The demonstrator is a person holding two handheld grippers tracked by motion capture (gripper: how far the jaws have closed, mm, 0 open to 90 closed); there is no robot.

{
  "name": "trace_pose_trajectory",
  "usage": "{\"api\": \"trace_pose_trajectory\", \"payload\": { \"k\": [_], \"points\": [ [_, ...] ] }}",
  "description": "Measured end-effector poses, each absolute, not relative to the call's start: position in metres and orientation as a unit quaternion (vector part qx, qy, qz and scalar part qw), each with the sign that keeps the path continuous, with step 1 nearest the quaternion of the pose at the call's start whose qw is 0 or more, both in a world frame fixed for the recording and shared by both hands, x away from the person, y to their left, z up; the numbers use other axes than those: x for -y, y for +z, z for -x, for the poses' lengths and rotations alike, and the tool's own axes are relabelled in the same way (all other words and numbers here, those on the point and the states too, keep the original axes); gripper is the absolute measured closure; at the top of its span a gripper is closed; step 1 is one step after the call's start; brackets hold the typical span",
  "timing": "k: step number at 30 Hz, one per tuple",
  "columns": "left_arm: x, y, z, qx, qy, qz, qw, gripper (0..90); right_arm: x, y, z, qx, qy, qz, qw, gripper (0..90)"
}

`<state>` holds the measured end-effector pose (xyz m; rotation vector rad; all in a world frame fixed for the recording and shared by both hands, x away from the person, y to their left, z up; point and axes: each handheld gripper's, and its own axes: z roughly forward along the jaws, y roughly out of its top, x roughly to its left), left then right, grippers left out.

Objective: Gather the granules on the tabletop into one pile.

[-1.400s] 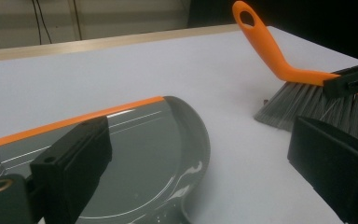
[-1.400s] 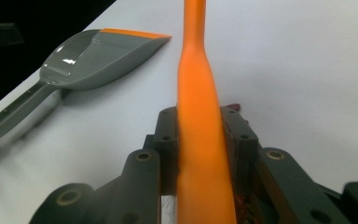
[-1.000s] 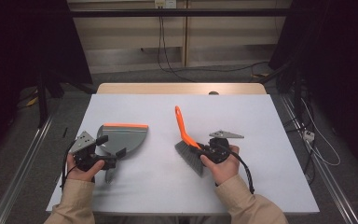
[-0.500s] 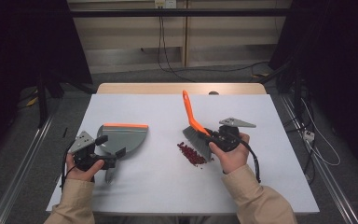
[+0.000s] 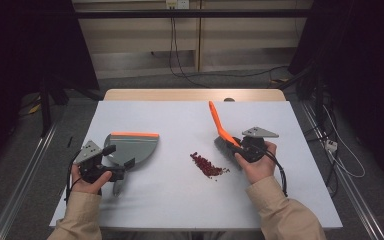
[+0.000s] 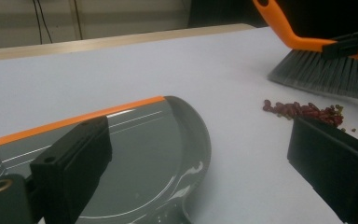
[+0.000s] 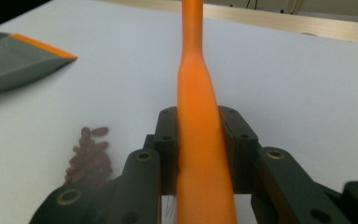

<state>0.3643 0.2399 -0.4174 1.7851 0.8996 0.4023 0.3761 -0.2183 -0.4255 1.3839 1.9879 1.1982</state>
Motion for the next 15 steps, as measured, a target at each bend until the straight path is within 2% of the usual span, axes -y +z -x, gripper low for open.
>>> {"api": "trace_pose_trajectory", "payload": {
  "k": [3, 6, 9, 15],
  "points": [
    [-0.24, -0.417, -0.364, -0.375, 0.168, -0.746, 0.524, 6.1, 0.216, -0.429, -0.373, -0.728, 0.422, -0.492, 0.223, 71.2],
    [-0.239, -0.417, -0.364, -0.376, 0.168, -0.745, 0.525, 6.1, 0.215, -0.427, -0.373, -0.734, 0.412, -0.499, 0.205, 70.6],
    [-0.239, -0.417, -0.364, -0.373, 0.169, -0.748, 0.523, 6.1, 0.214, -0.424, -0.374, -0.746, 0.387, -0.506, 0.192, 66.4],
    [-0.238, -0.417, -0.364, -0.372, 0.169, -0.749, 0.522, 6.1, 0.209, -0.414, -0.381, -0.758, 0.363, -0.509, 0.185, 67.0]
  ]
}}
